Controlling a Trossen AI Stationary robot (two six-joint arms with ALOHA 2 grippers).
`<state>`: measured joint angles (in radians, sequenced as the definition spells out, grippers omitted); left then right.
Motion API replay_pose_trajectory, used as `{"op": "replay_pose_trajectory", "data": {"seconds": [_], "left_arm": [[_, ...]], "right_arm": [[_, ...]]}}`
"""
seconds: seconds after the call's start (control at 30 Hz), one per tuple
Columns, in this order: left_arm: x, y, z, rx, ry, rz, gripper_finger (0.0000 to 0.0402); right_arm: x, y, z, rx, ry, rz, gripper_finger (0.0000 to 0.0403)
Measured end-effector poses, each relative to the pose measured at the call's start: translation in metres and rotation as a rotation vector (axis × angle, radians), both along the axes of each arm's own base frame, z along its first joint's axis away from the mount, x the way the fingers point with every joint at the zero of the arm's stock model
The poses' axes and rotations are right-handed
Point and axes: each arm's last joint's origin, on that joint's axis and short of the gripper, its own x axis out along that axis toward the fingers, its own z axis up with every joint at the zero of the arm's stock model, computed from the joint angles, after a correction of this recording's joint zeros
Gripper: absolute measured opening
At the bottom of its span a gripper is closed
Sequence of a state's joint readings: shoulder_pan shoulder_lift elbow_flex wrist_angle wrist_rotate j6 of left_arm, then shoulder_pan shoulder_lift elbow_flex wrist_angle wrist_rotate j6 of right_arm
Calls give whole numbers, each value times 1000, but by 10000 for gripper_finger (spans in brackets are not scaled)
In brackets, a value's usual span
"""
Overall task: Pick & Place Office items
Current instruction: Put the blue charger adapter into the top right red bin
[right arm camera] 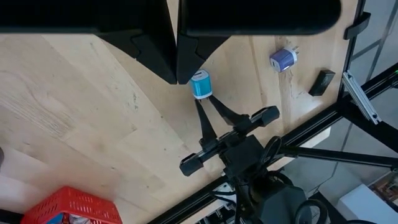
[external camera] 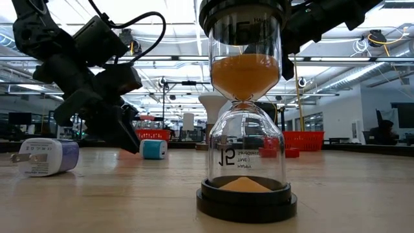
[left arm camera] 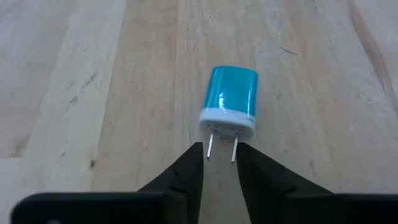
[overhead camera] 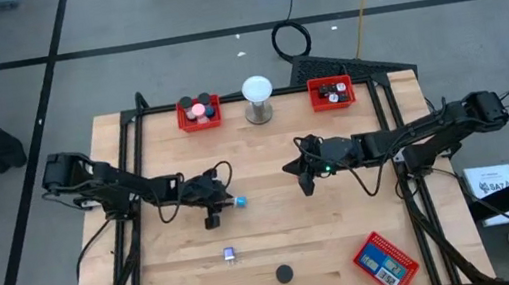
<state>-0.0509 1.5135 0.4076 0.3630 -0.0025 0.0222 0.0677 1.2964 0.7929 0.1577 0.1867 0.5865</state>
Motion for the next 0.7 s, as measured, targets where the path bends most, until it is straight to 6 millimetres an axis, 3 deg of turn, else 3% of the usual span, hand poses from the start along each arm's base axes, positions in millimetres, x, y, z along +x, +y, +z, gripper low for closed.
{"op": "replay_pose_trajectory", "data": {"seconds": [0.3,0.47,0.7], "left_arm": [[5,-1,10,-15,-1,0,44],[22,0,51,-11,42,-8,44],[47,20,107,-50,289,88,46]], "right_arm": [[0,0,0,0,0,0,0],[0,0,1,2,-2,4,0],[-13,-1,16,-20,-32,16,0]]}}
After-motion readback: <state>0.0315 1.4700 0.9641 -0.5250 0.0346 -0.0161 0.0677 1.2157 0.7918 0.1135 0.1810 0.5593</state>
